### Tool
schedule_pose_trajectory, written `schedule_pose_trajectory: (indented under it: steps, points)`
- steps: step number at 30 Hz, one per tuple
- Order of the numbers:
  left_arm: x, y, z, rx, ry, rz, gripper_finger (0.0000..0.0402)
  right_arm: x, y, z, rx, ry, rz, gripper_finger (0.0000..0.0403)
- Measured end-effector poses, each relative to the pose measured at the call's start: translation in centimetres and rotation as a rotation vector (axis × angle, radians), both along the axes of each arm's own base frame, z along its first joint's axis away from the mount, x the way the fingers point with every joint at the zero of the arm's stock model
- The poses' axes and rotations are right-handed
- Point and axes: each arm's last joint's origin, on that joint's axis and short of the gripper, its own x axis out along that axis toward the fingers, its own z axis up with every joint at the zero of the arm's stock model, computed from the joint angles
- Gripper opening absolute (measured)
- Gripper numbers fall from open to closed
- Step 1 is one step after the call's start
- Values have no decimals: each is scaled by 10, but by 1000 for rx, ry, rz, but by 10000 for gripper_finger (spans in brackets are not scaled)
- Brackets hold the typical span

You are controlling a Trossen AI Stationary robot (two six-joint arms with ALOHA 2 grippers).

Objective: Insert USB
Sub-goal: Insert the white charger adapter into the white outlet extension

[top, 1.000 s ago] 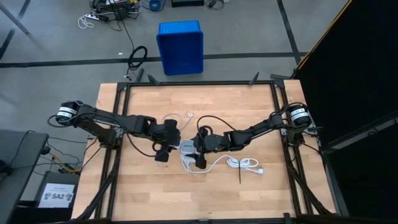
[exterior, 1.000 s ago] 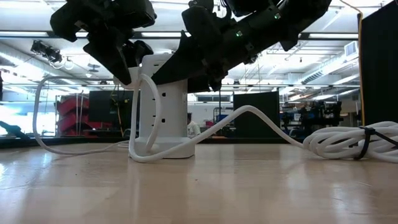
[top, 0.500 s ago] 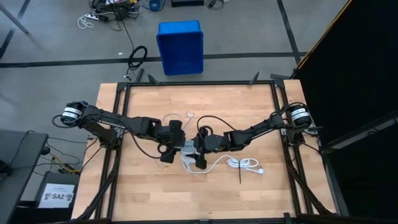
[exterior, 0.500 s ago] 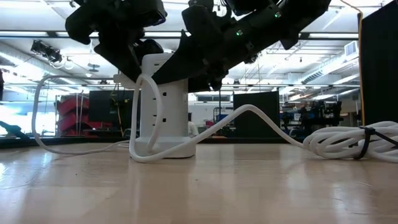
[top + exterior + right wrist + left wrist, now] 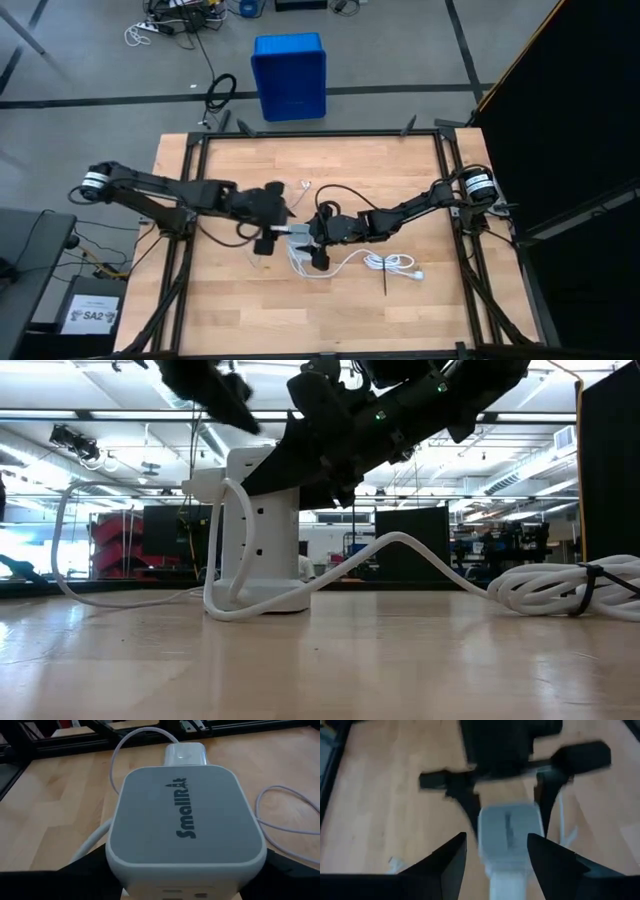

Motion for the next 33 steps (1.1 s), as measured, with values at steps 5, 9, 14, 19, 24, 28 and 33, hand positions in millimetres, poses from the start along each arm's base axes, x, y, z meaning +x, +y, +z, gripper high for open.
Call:
schedule_pose_trajectory:
  steps: [5, 9, 14, 19, 24, 28, 33]
  points:
    - [-23, 3, 10, 0, 13, 20, 190, 0, 0, 0, 0, 4, 8, 261]
    - [-33, 5, -7, 8, 52, 33, 163, 0, 0, -1, -3, 7, 12, 261]
    - [-36, 5, -38, -2, 104, 15, 110, -1, 1, -1, -3, 8, 15, 261]
    - [-34, 4, -50, -21, 75, 3, 77, -1, 1, -1, -4, 8, 20, 261]
    - [-34, 3, -51, -38, 77, -16, 70, -1, 1, -1, -4, 9, 21, 261]
    - [-35, 3, -52, -56, 86, -34, 72, -1, 1, -1, -4, 8, 22, 261]
    - [-34, 2, -55, -70, 105, -50, 72, -1, 1, -1, 0, 8, 21, 261]
